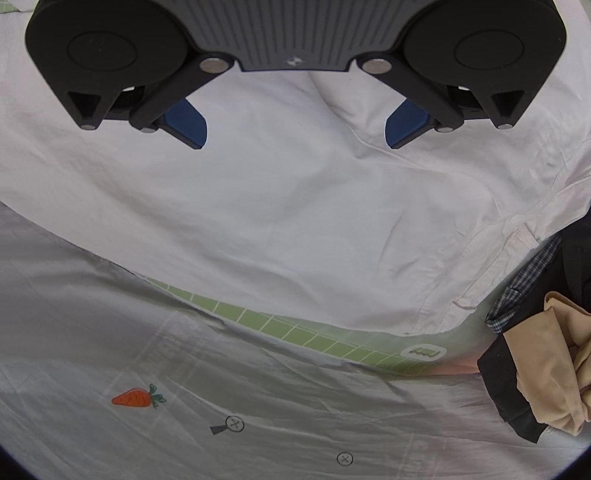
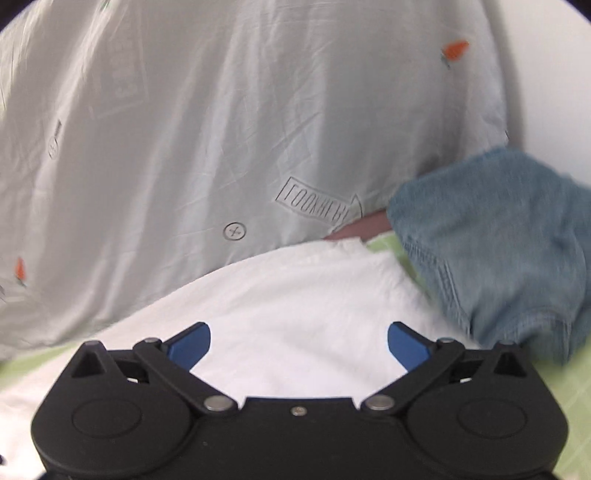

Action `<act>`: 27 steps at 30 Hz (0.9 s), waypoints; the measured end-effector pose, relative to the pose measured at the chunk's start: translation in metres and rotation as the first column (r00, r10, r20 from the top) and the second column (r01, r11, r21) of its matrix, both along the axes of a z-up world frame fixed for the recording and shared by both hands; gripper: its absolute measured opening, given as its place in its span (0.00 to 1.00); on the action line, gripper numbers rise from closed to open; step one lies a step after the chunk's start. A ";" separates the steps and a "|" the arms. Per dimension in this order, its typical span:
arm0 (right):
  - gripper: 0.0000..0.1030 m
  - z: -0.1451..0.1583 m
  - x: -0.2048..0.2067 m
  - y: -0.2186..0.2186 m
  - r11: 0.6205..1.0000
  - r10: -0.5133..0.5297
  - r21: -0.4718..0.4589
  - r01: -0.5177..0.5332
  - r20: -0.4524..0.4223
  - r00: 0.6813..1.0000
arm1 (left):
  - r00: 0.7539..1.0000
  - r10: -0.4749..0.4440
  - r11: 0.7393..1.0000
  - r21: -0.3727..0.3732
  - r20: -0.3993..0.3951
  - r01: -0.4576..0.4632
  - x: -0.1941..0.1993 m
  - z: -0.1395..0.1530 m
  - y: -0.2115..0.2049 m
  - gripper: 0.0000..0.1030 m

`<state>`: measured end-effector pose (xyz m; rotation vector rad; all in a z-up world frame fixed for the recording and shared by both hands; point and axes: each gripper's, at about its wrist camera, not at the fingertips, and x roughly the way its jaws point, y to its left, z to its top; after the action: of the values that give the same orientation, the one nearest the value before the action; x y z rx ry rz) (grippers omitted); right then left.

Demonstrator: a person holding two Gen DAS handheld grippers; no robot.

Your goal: Fold clothes

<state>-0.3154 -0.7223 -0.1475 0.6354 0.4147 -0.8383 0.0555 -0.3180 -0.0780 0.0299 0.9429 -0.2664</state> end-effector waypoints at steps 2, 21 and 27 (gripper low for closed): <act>1.00 0.003 -0.033 0.027 0.995 -0.009 0.102 -0.002 0.107 0.994 | 0.998 -0.027 0.999 -0.016 0.053 0.028 -0.020 0.019 0.010 0.99; 1.00 -0.064 -0.272 0.201 0.815 -0.258 0.574 0.077 0.241 0.936 | 0.999 -0.032 0.985 -0.169 -0.026 0.027 -0.172 0.013 0.117 0.99; 1.00 -0.087 -0.303 0.245 0.730 -0.322 0.680 0.062 0.263 0.910 | 0.999 -0.032 0.984 -0.177 -0.020 0.027 -0.195 0.017 0.137 0.99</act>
<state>-0.6188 -0.4769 -0.2341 1.5070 0.2967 -0.7385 -0.1393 -0.1806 -0.0609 -0.1224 0.9391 -0.3776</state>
